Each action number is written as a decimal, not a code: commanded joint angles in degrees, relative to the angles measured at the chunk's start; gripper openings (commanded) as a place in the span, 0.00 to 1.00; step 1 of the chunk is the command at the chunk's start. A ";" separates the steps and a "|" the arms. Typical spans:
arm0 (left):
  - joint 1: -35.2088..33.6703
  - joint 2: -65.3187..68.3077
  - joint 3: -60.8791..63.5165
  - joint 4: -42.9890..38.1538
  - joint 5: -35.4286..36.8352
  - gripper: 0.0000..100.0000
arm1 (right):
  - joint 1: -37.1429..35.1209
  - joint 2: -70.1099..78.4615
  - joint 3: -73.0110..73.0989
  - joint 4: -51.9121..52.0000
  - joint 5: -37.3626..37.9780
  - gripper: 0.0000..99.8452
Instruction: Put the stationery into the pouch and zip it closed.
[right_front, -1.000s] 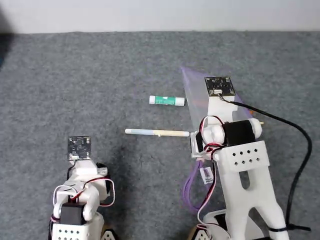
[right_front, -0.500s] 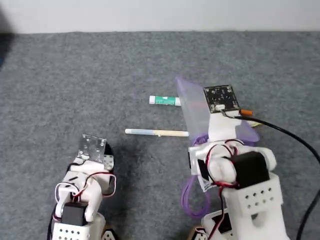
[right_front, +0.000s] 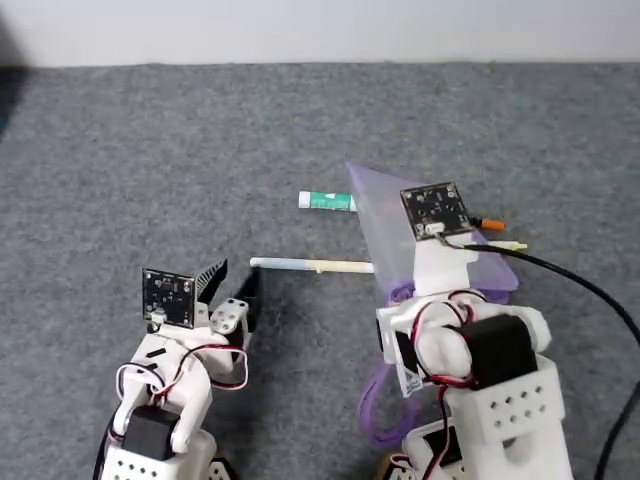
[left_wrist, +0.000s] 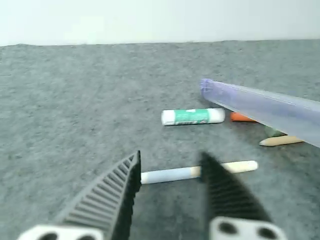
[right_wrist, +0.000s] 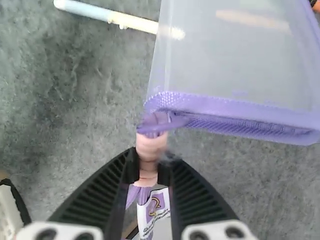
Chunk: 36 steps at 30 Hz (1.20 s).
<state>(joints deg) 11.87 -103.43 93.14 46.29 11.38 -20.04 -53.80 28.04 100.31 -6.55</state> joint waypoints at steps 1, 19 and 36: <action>1.41 -0.79 -3.74 -1.32 1.32 0.27 | -1.01 -4.35 -0.35 -0.75 3.78 0.01; 13.63 -0.79 -12.79 0.44 2.90 0.27 | -13.14 -7.96 -0.09 -10.51 13.45 0.01; 20.84 -0.70 -11.38 0.44 2.64 0.27 | -13.41 -10.51 2.55 -10.07 15.56 0.01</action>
<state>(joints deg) 31.21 -103.43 83.82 46.29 13.93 -32.53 -63.65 31.21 90.02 8.22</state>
